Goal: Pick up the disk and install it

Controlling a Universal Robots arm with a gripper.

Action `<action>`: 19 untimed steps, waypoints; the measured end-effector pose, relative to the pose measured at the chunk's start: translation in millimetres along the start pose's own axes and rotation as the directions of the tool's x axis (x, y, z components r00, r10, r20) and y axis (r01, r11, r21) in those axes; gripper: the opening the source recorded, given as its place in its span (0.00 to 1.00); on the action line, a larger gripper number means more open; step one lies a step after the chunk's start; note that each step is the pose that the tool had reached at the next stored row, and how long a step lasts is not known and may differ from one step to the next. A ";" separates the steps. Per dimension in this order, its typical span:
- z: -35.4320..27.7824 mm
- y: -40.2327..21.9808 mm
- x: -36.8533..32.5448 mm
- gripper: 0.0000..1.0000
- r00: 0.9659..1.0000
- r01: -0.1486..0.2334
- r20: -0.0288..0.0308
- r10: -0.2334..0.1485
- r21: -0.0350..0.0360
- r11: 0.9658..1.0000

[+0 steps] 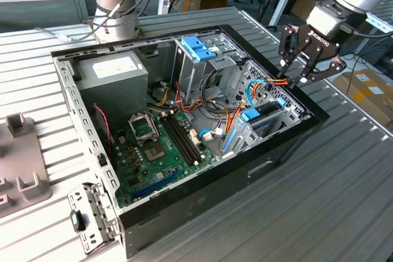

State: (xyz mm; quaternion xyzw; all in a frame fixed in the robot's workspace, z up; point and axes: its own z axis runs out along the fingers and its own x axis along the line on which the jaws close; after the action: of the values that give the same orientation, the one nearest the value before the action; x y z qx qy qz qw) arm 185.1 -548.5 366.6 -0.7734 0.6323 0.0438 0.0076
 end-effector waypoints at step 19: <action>0.0 0.0 0.0 0.42 0.996 0.093 -0.004 -0.093 -0.007 0.996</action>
State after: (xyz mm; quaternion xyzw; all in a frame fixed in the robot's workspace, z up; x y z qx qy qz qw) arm 185.2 -548.5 366.6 -0.8020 0.5957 0.0441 0.0055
